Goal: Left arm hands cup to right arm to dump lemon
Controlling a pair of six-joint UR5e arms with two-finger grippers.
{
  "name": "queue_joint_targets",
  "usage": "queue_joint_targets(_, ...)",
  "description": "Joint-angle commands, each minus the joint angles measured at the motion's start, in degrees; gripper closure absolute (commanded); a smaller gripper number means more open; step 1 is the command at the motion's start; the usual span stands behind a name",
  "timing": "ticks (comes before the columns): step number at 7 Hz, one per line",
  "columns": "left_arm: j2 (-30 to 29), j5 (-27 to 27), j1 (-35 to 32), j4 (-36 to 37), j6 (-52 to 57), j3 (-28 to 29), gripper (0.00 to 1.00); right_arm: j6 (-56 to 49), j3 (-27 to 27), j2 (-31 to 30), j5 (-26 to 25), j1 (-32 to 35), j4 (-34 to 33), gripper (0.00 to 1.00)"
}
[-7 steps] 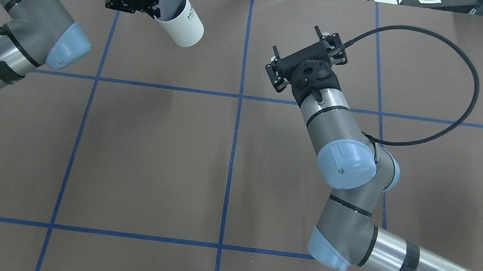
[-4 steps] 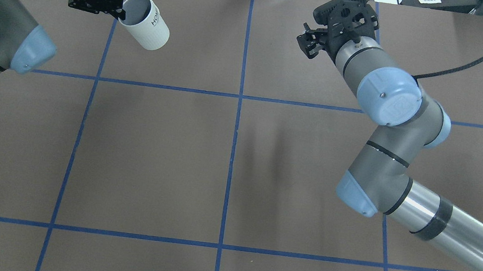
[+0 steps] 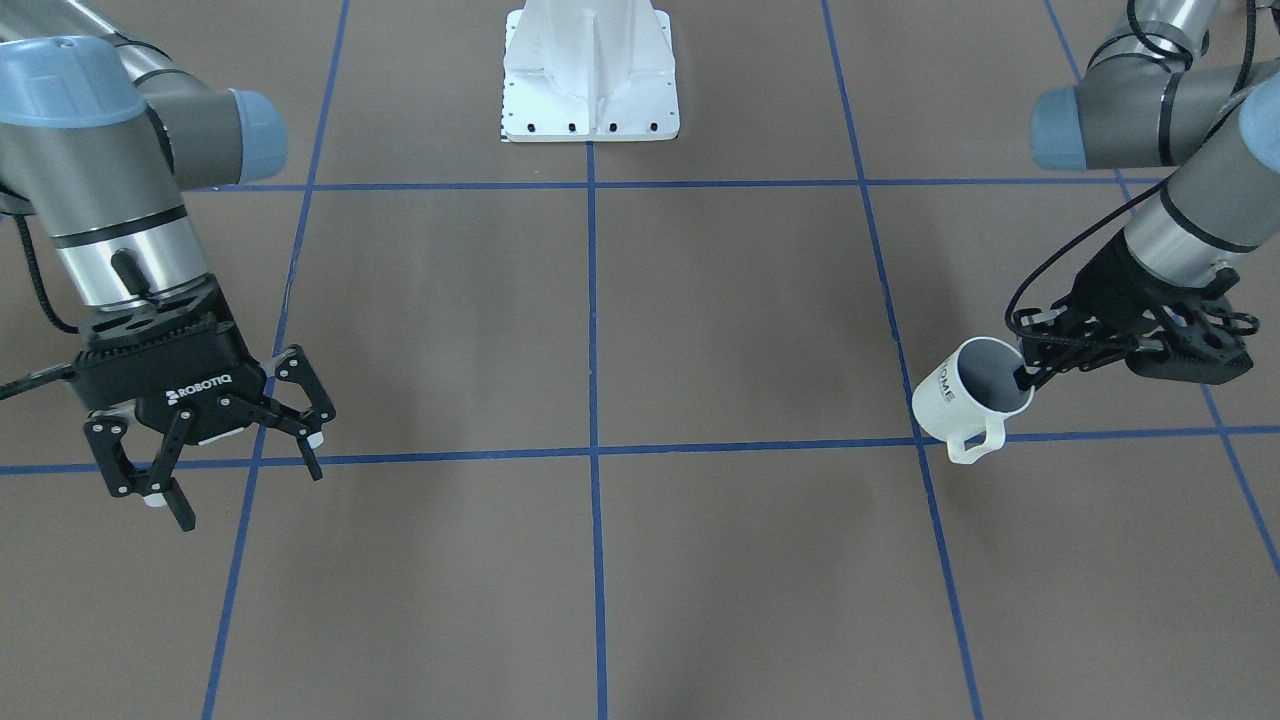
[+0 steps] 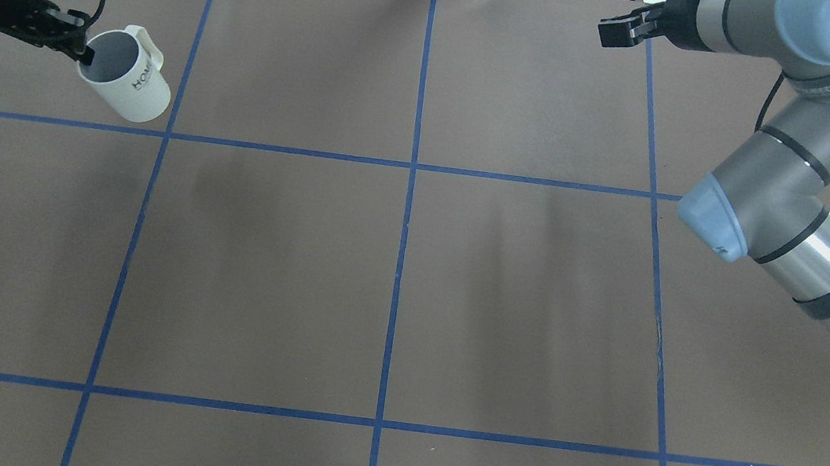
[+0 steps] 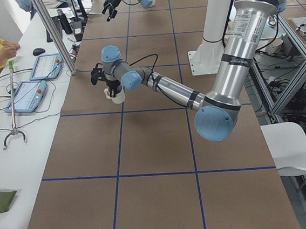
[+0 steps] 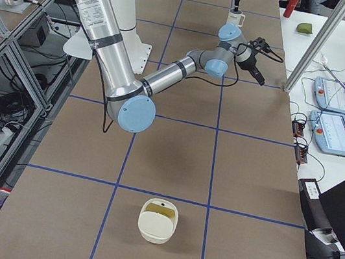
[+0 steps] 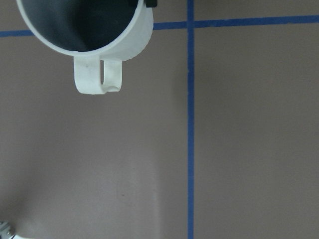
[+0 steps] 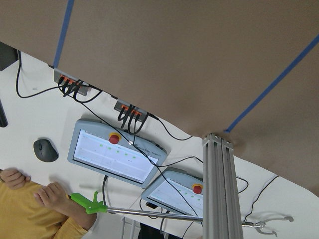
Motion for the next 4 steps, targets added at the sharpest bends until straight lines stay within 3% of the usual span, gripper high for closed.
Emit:
queue_joint_targets(1, 8.2, 0.0, -2.3, -0.2, 14.0, 0.0, 1.0, -3.4, 0.4, -0.4, 10.2, 5.5, -10.5, 0.0)
queue_joint_targets(2, 10.8, -0.3, -2.8, -0.4, 16.0, -0.1, 1.0, -12.4, 0.6, -0.3, 14.9, 9.3, -13.8, 0.0)
queue_joint_targets(3, 13.5, -0.2, -2.7, -2.7, 16.5, 0.3, 1.0, -19.4, 0.3, -0.9, 16.2, 11.8, -14.1, 0.0)
queue_joint_targets(4, 15.8, -0.3, -2.6, -6.3, 16.4, 0.8, 1.0, -20.2, -0.7, -0.6, 21.4, 15.2, -18.5, 0.0)
